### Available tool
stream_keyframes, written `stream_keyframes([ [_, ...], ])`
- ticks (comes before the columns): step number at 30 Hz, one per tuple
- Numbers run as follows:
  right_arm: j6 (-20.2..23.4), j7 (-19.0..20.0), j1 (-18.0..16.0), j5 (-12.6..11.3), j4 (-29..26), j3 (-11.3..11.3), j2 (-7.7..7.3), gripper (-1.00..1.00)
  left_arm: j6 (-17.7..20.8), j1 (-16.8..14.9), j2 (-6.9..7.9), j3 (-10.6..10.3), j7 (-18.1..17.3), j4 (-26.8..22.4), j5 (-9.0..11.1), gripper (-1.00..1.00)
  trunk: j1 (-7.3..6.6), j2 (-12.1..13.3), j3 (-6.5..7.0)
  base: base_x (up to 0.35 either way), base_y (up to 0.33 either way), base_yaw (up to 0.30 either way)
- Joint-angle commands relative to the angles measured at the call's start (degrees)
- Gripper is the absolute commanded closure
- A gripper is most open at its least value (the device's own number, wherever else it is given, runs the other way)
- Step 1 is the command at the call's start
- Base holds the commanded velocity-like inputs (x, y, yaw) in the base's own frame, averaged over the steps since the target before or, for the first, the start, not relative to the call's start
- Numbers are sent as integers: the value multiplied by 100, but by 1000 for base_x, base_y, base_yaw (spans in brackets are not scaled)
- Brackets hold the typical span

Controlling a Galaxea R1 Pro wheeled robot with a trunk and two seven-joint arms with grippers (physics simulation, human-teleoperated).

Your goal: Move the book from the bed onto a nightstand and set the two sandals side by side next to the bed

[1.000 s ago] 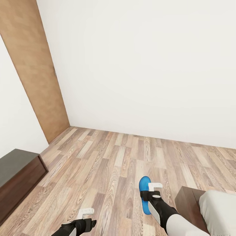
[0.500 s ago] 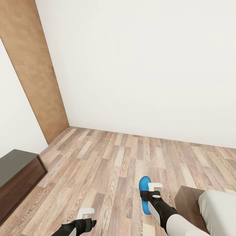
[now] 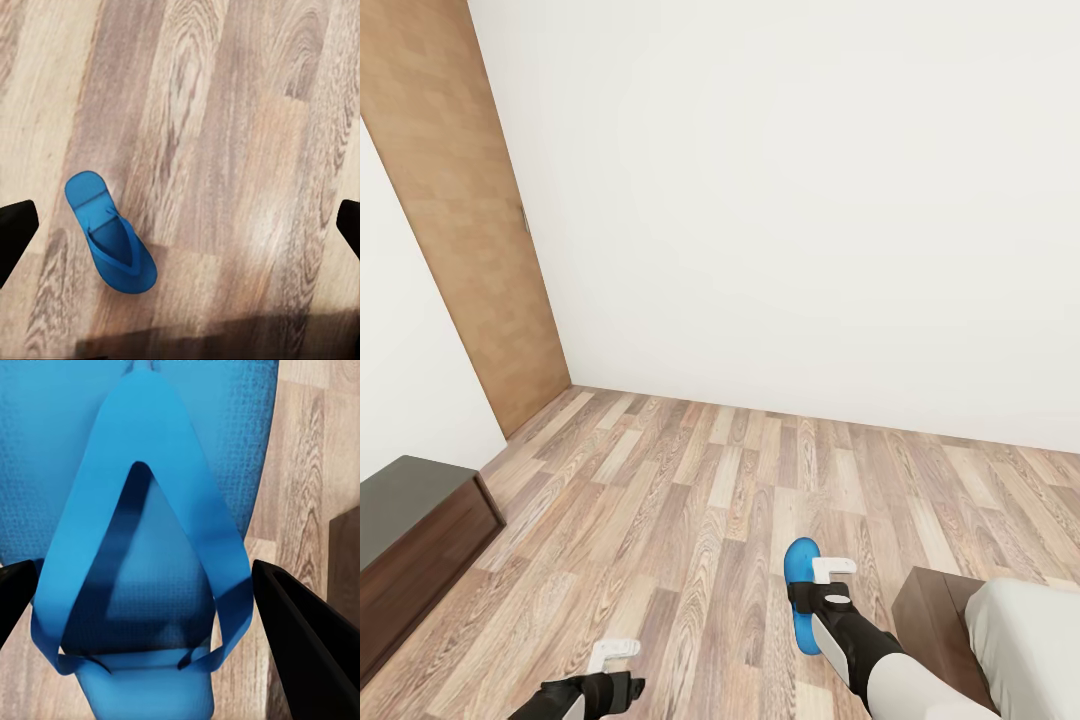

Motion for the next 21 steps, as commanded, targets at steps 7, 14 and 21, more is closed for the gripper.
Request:
stream_keyframes([
  [7,41,-26,0,5,-17,21,-3,100,136,5,164,-32,26,-9,49,-100,-1,-2,-5,0,0,0],
  [14,47,-12,0,7,-32,38,6,100,144,8,217,-29,49,-1,39,-100,153,-283,-131,0,0,0],
  [21,47,-14,0,7,-38,93,77,100,128,8,220,-36,214,0,44,-100,307,-564,-256,0,0,0],
])
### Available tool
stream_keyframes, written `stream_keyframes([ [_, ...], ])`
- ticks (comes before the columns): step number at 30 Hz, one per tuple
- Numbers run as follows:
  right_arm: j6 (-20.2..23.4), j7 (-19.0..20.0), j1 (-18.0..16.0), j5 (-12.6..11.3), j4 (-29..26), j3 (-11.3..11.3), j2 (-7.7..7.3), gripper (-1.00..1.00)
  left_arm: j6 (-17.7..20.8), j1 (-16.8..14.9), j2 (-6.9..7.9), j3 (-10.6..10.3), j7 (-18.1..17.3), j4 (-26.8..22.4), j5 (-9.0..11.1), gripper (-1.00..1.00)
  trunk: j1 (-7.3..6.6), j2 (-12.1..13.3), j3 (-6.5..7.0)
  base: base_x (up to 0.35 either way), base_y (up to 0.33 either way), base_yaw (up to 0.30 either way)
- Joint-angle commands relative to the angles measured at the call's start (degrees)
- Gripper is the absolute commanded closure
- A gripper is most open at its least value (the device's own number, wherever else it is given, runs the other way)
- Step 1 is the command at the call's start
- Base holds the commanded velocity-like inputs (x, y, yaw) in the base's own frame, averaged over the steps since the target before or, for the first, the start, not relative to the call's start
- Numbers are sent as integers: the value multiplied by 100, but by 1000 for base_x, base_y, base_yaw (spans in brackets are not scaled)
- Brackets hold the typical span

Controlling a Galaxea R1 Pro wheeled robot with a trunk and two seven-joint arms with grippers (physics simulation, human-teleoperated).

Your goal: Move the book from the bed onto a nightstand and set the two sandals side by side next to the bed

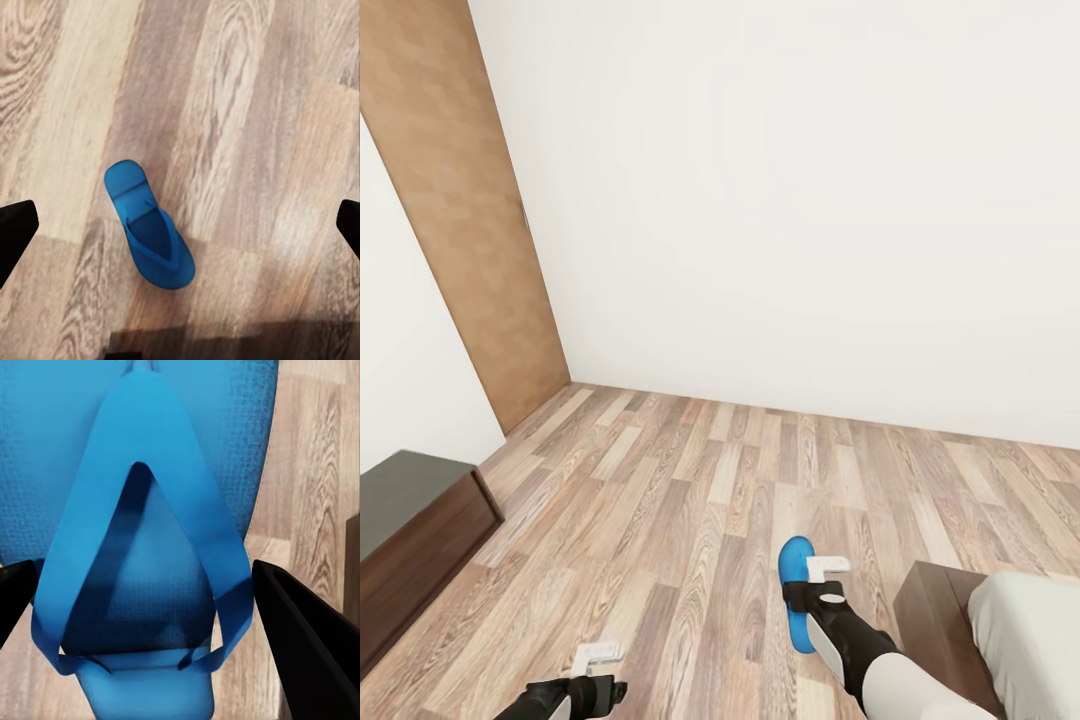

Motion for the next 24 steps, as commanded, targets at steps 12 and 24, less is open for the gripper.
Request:
stream_keyframes([
  [12,238,-66,-8,-2,-571,121,210,100,12,2,7,-48,38,-11,62,-100,263,-485,-221,0,0,0],
  [24,1995,-60,-9,-64,-2784,499,306,100,4,4,7,-43,39,-2,69,-100,527,-966,-437,0,0,0],
])
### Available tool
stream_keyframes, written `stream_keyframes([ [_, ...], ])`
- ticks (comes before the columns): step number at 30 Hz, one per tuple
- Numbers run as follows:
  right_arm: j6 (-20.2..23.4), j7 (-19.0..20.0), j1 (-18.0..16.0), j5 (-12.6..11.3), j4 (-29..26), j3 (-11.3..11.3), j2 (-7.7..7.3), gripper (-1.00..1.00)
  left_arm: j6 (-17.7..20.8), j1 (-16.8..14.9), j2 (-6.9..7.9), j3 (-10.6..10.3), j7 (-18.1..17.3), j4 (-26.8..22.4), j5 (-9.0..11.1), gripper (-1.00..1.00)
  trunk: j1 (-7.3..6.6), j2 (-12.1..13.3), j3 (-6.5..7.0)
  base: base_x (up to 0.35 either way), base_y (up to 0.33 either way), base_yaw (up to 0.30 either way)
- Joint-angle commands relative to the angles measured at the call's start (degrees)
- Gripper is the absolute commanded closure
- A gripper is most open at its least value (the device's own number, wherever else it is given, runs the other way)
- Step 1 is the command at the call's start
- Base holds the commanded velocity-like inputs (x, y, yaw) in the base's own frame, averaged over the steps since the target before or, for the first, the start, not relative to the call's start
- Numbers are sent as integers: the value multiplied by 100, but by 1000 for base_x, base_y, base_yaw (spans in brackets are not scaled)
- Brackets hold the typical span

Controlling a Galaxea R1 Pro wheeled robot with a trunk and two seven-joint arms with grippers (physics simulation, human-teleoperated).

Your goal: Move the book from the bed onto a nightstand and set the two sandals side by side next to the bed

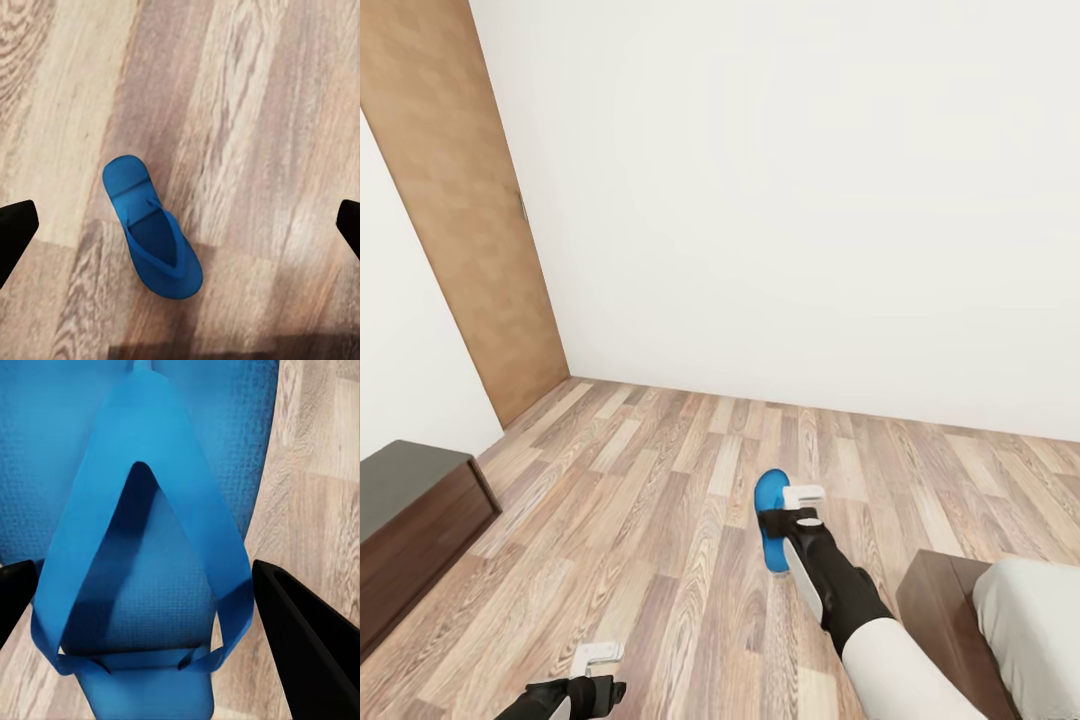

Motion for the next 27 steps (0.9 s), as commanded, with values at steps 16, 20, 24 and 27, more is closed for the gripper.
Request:
stream_keyframes([
  [16,304,-28,-3,-20,-544,441,-25,100,14,3,6,-53,8,-11,56,-100,88,-164,-78,0,0,0],
  [20,305,-30,-3,-19,-568,512,-48,100,18,3,3,-59,14,-11,48,-100,176,-325,-150,0,0,0],
  [24,304,-25,-1,-24,-575,543,-47,100,14,3,0,-57,34,-11,49,-100,263,-485,-221,0,0,0],
  [27,302,-23,-1,-26,-578,554,-44,100,12,3,-2,-54,41,-11,50,-100,329,-605,-275,0,0,0],
])
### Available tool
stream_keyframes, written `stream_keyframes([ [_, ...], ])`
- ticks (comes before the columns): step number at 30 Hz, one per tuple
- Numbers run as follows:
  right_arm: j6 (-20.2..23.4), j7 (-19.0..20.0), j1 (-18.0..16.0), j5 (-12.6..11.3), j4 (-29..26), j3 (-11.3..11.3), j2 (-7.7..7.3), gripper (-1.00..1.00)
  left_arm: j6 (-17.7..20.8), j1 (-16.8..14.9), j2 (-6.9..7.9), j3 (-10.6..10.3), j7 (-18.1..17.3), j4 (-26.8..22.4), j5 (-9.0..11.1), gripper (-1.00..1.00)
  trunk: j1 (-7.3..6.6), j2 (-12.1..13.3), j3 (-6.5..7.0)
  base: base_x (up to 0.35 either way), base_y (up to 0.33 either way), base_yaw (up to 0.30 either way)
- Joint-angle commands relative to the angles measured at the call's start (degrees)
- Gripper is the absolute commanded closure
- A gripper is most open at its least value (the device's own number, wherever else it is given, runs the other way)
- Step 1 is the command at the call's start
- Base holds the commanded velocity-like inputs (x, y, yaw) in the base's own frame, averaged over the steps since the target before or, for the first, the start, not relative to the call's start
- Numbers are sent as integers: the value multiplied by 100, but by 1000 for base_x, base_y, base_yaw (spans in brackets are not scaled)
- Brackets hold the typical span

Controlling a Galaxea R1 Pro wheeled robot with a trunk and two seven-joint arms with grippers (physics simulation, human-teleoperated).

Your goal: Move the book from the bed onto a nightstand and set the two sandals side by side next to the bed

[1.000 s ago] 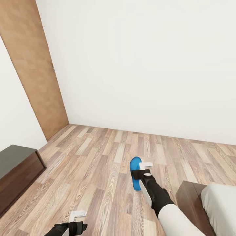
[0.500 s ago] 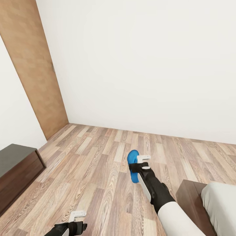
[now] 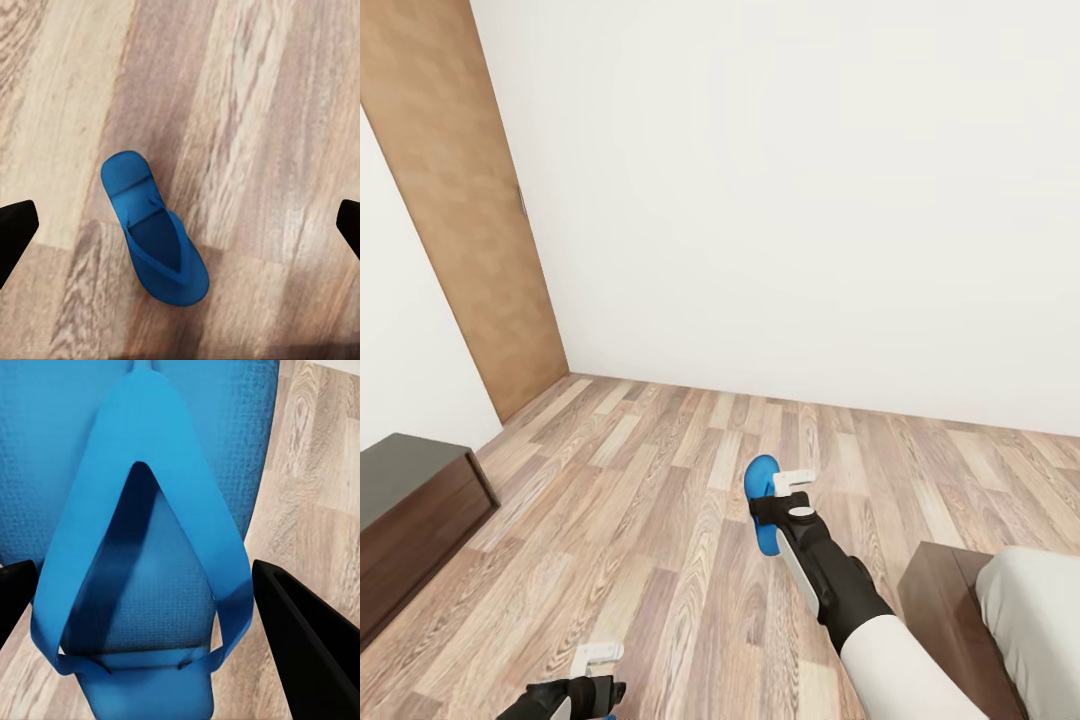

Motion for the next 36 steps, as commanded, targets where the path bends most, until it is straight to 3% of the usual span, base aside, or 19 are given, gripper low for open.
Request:
stream_keyframes([
  [1,31,-37,-4,-6,-7,17,-1,100,30,-1,6,-47,3,-11,59,-100,22,-44,-24,0,0,0],
  [17,27,-31,-4,-7,-8,16,-8,100,29,-1,11,-11,9,-11,184,-100,373,-686,-311,0,0,0],
  [22,27,-33,-3,-7,-8,22,-3,100,33,-7,28,26,16,-13,577,-100,483,-886,-401,0,0,0],
  [26,27,-30,1,-7,-5,17,-7,100,34,-14,205,313,24,-20,1154,-100,571,-1047,-473,0,0,0],
  [36,27,-27,2,-7,0,15,-4,100,49,-23,344,750,256,-63,1717,-100,790,-1448,-652,0,0,0],
])
